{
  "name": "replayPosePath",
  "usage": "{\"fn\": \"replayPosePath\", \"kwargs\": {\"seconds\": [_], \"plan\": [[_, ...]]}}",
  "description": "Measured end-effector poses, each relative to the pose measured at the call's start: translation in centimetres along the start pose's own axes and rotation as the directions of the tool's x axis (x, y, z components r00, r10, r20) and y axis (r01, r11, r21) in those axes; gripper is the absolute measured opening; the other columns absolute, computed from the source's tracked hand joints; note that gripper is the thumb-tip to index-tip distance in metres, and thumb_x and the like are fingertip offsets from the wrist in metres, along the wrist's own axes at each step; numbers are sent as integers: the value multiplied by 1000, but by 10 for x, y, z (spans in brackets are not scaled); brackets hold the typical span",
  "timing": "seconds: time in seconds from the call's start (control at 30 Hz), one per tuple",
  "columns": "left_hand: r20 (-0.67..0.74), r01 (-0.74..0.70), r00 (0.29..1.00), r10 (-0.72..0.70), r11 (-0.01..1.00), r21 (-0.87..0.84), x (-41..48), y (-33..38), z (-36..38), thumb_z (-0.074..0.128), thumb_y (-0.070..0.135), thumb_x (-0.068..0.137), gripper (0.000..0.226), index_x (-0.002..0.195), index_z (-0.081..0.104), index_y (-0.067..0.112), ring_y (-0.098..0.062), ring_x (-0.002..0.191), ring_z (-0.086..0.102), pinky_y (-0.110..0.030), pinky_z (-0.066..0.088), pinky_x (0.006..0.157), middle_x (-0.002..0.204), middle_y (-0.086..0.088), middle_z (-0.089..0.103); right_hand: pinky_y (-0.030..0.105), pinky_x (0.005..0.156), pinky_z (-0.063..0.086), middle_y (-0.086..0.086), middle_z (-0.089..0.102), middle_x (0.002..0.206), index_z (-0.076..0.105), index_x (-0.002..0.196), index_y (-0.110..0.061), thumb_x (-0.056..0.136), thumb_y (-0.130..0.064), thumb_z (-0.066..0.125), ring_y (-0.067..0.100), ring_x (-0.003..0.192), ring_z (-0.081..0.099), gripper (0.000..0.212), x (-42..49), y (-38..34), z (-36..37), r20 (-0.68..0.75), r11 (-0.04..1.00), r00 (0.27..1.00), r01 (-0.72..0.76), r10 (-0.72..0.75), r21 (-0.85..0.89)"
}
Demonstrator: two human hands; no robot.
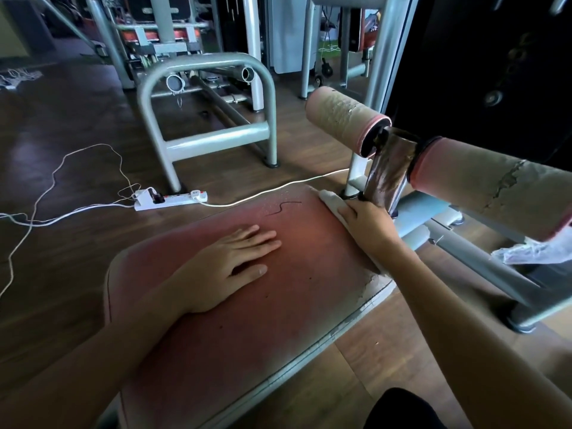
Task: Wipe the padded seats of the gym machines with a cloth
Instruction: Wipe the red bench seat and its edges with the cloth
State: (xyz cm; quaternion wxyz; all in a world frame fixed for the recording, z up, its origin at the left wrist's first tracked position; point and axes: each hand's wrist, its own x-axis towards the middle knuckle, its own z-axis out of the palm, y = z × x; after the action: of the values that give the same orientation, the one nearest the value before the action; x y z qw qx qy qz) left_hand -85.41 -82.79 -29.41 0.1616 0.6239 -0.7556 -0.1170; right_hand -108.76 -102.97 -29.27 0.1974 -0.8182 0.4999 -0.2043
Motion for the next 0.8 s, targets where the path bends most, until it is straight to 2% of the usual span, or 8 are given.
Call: {"fn": "replayPosePath", "kwargs": {"seconds": [0.17, 0.4, 0.5, 0.57, 0.63, 0.7, 0.77, 0.8], "plan": [[-9, -5, 1000, 5, 1000, -10, 0, -1, 0, 38, 51, 105, 49, 153, 29, 49, 5, 152, 2, -33, 11, 127, 161, 32, 19, 40, 77, 44, 15, 70, 105, 66, 115, -16, 104, -34, 47, 38, 95, 59, 29, -37, 19, -8, -81, 998, 995, 56, -58, -18], [-75, -8, 997, 4, 998, -56, 1, 1, 1, 47, 48, 103, 48, 150, 40, 44, 8, 151, 9, -22, 9, 125, 158, 30, 29, 40, 72, 44, 17, 70, 93, 70, 98, -9, 106, -33, 43, 36, 83, 59, 37, -5, 6, 4, -83, 999, 996, 26, -24, 22], [-225, 32, 973, -51, 996, -87, -3, 0, 3, 55, 46, 98, 40, 136, 61, 35, 10, 143, 31, -25, 27, 121, 146, 26, 50, 37, 70, 40, 16, 69, 92, 69, 96, -8, 106, -32, 42, 34, 80, 57, 37, -7, 5, 4, -90, 999, 996, 16, -13, 33], [-412, 74, 907, -88, 996, -50, -7, -3, 7, 56, 44, 92, 30, 112, 75, 31, 9, 127, 52, -32, 47, 109, 126, 22, 68, 36, 70, 38, 17, 69, 94, 69, 96, -8, 106, -33, 42, 34, 81, 56, 39, 2, -1, 6, -66, 999, 998, -1, 3, 37], [-520, 91, 848, -99, 995, -42, -9, -5, 7, 58, 41, 88, 25, 95, 77, 27, 7, 113, 62, -33, 53, 97, 110, 19, 74, 39, 73, 43, 20, 71, 99, 70, 95, -8, 106, -32, 41, 40, 89, 61, 39, 20, -10, 12, -32, 1000, 999, 0, 1, 6], [-478, 66, 872, -101, 994, -90, -13, -10, 2, 59, 41, 87, 25, 99, 77, 28, 9, 117, 60, -30, 50, 101, 113, 20, 72, 40, 76, 43, 22, 70, 103, 70, 98, -8, 105, -33, 40, 41, 96, 63, 39, 42, -23, 19, 15, 999, 1000, 9, -9, -33], [-265, 46, 961, -79, 991, -128, -20, -17, -4, 56, 47, 91, 40, 127, 68, 34, 10, 135, 44, -23, 36, 115, 136, 26, 59, 38, 77, 41, 21, 69, 105, 71, 101, -10, 104, -35, 41, 41, 100, 63, 39, 66, -35, 27, 77, 999, 997, 14, -11, -40], [-142, 31, 989, -45, 994, -103, -22, -20, -6, 52, 49, 94, 49, 141, 55, 38, 9, 143, 31, -20, 26, 120, 148, 29, 46, 37, 79, 42, 20, 69, 106, 71, 102, -11, 103, -38, 42, 40, 101, 63, 39, 78, -37, 31, 110, 999, 994, 14, -10, -38]]}}
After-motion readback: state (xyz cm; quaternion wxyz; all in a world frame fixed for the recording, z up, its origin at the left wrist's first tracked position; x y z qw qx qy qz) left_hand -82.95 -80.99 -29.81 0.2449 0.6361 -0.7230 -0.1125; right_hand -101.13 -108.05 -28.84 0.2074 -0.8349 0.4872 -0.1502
